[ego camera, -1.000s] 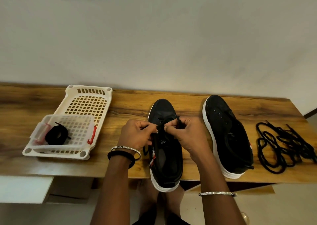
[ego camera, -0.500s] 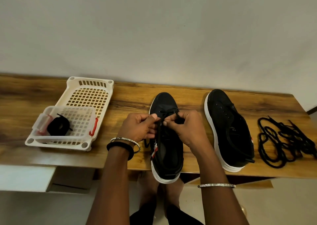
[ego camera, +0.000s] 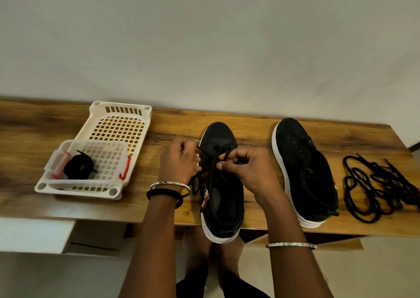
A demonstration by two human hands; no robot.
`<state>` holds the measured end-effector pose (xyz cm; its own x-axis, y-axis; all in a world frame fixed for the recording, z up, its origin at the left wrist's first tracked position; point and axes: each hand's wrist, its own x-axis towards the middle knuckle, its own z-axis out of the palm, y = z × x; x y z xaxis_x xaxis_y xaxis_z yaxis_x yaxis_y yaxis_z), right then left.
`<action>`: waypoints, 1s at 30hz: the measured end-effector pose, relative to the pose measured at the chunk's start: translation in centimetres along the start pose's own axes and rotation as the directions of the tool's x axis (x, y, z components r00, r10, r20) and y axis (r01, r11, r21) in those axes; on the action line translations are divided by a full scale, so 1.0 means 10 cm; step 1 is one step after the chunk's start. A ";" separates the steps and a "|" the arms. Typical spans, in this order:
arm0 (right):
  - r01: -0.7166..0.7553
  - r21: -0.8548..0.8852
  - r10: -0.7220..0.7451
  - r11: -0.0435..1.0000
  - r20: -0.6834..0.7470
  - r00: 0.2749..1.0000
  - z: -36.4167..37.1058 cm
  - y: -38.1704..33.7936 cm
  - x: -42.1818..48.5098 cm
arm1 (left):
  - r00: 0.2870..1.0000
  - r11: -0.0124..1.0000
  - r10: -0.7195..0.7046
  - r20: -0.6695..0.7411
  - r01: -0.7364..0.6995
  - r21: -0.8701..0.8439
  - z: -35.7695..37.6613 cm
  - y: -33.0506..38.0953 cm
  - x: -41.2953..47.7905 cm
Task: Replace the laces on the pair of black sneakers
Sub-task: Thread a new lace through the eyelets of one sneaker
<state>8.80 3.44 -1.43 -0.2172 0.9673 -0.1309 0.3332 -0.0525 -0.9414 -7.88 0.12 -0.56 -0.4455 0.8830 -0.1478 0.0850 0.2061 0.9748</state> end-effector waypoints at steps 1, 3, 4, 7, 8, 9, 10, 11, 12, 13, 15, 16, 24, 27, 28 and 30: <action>0.003 0.003 -0.003 1.000 0.000 1.000 0.00 0.00 0.00 | 0.999 0.981 -0.044 -0.013 0.040 -0.191 -0.02 0.03 0.01; 0.003 0.029 -0.003 1.000 0.005 1.000 0.00 -0.01 0.00 | 0.989 0.827 -0.142 0.041 0.141 -0.544 -0.05 0.10 0.02; -0.001 0.049 0.001 0.999 0.010 1.000 0.00 -0.01 0.00 | 0.981 0.755 -0.179 0.070 0.183 -0.630 -0.06 0.13 0.01; -0.019 0.115 0.017 0.993 0.026 1.000 -0.02 -0.03 -0.02 | 0.973 0.755 -0.219 0.067 0.213 -0.621 -0.09 0.10 0.00; -0.026 0.145 0.021 0.989 0.033 0.999 -0.03 -0.04 -0.03 | 0.981 0.831 -0.191 0.032 0.179 -0.526 -0.09 0.09 0.01; -0.033 0.176 0.026 0.984 0.041 0.999 -0.04 -0.04 -0.04 | 0.991 0.923 -0.135 -0.007 0.123 -0.365 -0.10 0.06 0.01; -0.041 0.204 0.032 0.978 0.048 0.998 -0.05 -0.05 -0.04 | 0.998 0.985 -0.054 -0.031 0.048 -0.165 -0.11 0.05 0.01; -0.050 0.223 0.038 0.974 0.055 0.998 -0.06 -0.05 -0.04 | 0.999 0.999 0.039 -0.024 -0.039 0.030 -0.12 0.04 0.00; -0.056 0.231 0.043 0.971 0.061 0.997 -0.06 -0.05 -0.04 | 0.993 0.977 0.115 0.019 -0.116 0.179 -0.13 0.03 -0.01; -0.060 0.229 0.046 0.972 0.064 0.997 -0.05 -0.05 -0.03 | 0.985 0.942 0.150 0.080 -0.167 0.292 -0.14 0.02 -0.03; -0.059 0.220 0.046 0.974 0.064 0.997 -0.03 -0.04 -0.02 | 0.975 0.860 0.141 0.174 -0.207 0.466 -0.16 -0.02 -0.07; -0.055 0.214 0.043 0.975 0.062 0.997 -0.03 -0.04 -0.02 | 0.972 0.829 0.131 0.197 -0.216 0.516 -0.17 -0.04 -0.07; -0.088 0.177 0.081 0.980 0.048 0.996 -0.07 -0.04 -0.01 | 0.989 0.976 0.018 0.144 0.014 -0.215 -0.18 0.11 0.02; -0.116 0.185 0.110 0.976 0.041 0.993 -0.08 -0.01 -0.01 | 0.981 0.762 -0.063 0.186 0.168 -0.626 -0.19 0.19 -0.02; -0.125 0.192 0.120 0.973 0.041 0.992 -0.09 0.00 -0.01 | 0.981 0.735 -0.110 0.161 0.189 -0.651 -0.20 0.18 -0.03; -0.137 0.198 0.130 0.971 0.049 0.990 -0.09 0.00 -0.01 | 0.989 0.863 -0.142 0.038 0.142 -0.485 -0.23 0.12 0.00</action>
<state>9.66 3.58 -1.15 -0.2170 0.9388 -0.2674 0.1719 -0.2329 -0.9572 -9.83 -0.63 0.99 -0.4186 0.8604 -0.2906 -0.4219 0.0991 0.9012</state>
